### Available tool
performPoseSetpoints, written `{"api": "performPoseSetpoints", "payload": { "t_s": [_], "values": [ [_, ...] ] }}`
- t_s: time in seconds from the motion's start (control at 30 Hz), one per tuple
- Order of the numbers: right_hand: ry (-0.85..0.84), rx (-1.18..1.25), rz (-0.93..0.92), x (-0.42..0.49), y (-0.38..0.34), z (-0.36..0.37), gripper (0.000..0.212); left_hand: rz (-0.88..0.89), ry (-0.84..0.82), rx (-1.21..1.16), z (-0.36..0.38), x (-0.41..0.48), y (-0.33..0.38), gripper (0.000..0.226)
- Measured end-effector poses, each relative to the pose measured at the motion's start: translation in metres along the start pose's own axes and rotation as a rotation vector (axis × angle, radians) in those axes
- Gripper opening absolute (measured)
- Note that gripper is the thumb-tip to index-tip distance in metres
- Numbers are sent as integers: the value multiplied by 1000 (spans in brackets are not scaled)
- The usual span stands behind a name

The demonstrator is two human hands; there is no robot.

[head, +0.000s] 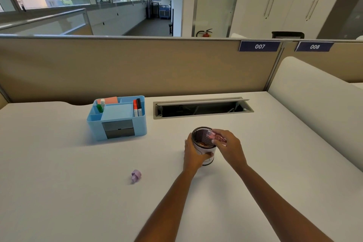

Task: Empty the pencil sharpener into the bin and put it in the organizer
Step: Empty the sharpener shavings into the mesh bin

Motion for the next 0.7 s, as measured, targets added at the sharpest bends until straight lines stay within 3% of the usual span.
{"api": "performPoseSetpoints", "payload": {
  "t_s": [0.23, 0.43, 0.7],
  "values": [
    [-110, -81, 42, 13, -1, -1, 34, 14, 17, 43, -3, 3, -7, 89],
    [-140, -187, 124, 31, -5, -1, 18, 47, 19, 96, -3, 4, -7, 89],
    [-219, -237, 127, 33, -10, 0, 28, 52, 17, 124, -2, 5, -7, 88]
  ]
}}
Point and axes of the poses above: each hand's wrist, its own x-axis towards the middle knuckle, its own z-axis out of the palm, y = z × x, the point moved 9 cm from there along x, towards the middle knuckle, and after that the axes turned 7 degrees about -x, right-handed, at the moved point
